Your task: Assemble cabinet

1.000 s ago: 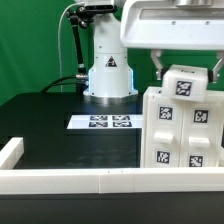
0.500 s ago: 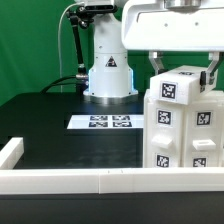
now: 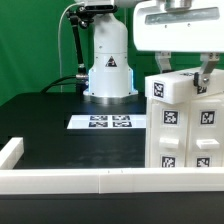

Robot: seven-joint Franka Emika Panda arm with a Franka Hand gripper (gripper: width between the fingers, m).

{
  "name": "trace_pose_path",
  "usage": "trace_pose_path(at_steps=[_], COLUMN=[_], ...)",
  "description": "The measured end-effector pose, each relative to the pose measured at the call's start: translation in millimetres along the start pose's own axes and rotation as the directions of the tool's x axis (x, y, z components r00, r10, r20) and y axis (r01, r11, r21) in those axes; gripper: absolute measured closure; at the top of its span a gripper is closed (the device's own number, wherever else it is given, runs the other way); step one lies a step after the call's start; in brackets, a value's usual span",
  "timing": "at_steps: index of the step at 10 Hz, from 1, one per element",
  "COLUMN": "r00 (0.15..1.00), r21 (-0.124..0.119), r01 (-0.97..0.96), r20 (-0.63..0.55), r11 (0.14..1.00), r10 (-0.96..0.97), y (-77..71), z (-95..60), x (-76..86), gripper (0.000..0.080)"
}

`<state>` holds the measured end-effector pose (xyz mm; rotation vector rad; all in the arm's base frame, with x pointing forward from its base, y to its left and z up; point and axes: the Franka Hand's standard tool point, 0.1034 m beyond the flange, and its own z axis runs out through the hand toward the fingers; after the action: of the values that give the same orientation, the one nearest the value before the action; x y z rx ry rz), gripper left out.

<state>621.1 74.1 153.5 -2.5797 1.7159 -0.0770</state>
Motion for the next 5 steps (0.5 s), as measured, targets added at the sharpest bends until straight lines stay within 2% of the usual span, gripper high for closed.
trace_pose_path(at_steps=[3,5], r00=[0.959,0.883], r21=[0.022,0.032], r01=[-0.285,-0.469], r20=[0.001,0.005], r11=[0.958,0.882], r10=[0.285,0.469], y=[-2.8,-4.2], z=[0.9,-0.2], x=[-1.2,-1.2], gripper=[0.0235,0.0235])
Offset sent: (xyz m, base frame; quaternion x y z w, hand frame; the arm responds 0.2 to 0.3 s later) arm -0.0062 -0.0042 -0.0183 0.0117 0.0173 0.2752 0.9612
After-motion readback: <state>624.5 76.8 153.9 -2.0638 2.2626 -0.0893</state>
